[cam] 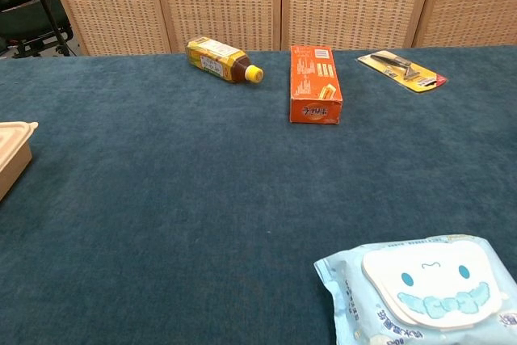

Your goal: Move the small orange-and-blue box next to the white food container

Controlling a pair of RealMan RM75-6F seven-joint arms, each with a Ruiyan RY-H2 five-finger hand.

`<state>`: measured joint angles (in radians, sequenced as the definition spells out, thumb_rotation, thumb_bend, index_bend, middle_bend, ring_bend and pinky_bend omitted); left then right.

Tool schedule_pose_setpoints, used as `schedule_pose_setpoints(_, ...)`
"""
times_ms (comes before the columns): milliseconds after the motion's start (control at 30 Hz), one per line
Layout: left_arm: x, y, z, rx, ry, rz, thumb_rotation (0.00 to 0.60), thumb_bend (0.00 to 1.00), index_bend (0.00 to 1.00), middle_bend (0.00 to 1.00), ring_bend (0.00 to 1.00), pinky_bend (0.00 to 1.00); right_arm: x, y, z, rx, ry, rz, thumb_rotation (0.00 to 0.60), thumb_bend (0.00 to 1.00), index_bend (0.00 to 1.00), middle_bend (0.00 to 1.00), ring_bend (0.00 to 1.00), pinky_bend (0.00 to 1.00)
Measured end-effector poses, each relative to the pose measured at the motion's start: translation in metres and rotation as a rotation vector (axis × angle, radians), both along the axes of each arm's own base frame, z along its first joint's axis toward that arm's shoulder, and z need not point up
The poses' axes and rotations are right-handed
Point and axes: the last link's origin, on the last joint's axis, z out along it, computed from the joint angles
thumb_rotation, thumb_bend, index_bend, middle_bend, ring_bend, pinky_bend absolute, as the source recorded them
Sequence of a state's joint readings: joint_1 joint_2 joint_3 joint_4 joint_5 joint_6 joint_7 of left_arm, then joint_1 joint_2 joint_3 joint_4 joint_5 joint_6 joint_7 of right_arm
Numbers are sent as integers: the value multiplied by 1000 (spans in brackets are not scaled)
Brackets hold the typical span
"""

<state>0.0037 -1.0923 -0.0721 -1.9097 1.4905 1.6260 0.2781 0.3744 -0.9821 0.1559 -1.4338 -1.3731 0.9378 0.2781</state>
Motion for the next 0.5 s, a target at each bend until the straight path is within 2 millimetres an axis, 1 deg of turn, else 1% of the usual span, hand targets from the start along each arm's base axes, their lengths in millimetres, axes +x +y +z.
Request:
schedule_pose_setpoints(200, 0, 5, -6, -10, 18, 16, 600, 0, 0, 0, 0, 0, -24, -46, -11, 36, 42, -186, 600, 0, 0, 0, 0, 0)
schedule_pose_setpoints(300, 1, 7, -8, -14, 30, 14, 600, 0, 0, 0, 0, 0, -29, -65, -20, 32, 60, -230, 600, 0, 0, 0, 0, 0)
schedule_pose_setpoints(400, 1, 8, -10, -13, 40, 17, 600, 0, 0, 0, 0, 0, -33, -75, -34, 35, 82, -254, 600, 0, 0, 0, 0, 0)
schedule_pose_setpoints(500, 0, 9, -11, -10, 42, 23, 600, 0, 0, 0, 0, 0, -38, -82, -43, 42, 93, -282, 600, 0, 0, 0, 0, 0)
